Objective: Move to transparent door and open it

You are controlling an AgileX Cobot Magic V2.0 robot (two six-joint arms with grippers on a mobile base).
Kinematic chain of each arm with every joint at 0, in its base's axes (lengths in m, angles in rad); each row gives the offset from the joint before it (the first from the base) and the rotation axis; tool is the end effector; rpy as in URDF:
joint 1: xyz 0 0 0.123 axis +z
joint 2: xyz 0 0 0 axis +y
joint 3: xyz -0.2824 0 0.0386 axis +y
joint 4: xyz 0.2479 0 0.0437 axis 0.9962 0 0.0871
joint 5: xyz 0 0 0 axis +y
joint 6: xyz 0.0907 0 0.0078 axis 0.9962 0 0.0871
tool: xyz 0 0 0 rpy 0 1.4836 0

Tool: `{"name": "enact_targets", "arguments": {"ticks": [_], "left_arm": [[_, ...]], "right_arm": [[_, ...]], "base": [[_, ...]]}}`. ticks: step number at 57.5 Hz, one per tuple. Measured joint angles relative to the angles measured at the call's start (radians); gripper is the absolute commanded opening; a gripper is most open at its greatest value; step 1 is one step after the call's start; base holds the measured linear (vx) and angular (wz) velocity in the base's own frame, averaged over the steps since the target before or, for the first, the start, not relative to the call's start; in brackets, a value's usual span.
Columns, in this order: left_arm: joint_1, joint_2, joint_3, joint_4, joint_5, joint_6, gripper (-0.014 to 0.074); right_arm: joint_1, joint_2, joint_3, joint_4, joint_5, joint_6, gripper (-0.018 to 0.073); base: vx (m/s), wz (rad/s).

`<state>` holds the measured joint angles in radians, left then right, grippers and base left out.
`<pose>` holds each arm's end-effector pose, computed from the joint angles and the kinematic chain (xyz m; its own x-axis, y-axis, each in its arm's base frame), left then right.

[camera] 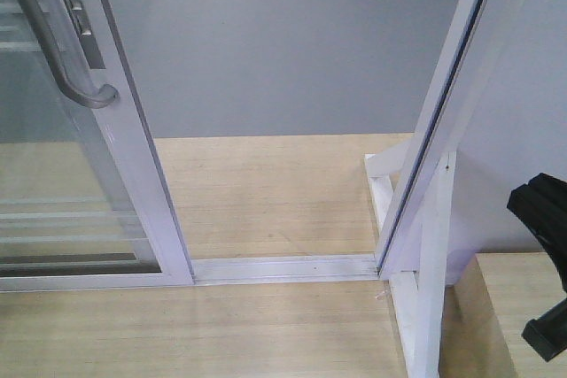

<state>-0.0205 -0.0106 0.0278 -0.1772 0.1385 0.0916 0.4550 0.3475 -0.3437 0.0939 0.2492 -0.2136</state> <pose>0.0566 -0.0034 0.1919 -0.0698 -0.0824 -0.9942 0.0391 0.9956 -0.0853 0.0758 0.0395 0.2832 -0.0900 -0.1801 -0.9795 -0.4744 0.8725 -0.1169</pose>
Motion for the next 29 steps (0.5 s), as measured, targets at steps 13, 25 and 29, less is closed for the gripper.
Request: {"name": "enact_targets", "arguments": {"ticks": [13, 25, 29], "left_arm": [[0.000, 0.000, 0.002, 0.000, 0.006, 0.000, 0.0003], [0.000, 0.000, 0.002, 0.000, 0.006, 0.000, 0.0003], [0.000, 0.000, 0.002, 0.000, 0.006, 0.000, 0.0003]], "right_arm": [[0.000, 0.000, 0.000, 0.000, 0.001, 0.000, -0.0004], [0.000, 0.000, 0.000, 0.000, 0.001, 0.000, -0.0004], [0.000, 0.000, 0.000, 0.000, 0.001, 0.000, -0.0004]], "base": [[0.00, 0.00], [0.00, 0.00], [0.00, 0.00]]}}
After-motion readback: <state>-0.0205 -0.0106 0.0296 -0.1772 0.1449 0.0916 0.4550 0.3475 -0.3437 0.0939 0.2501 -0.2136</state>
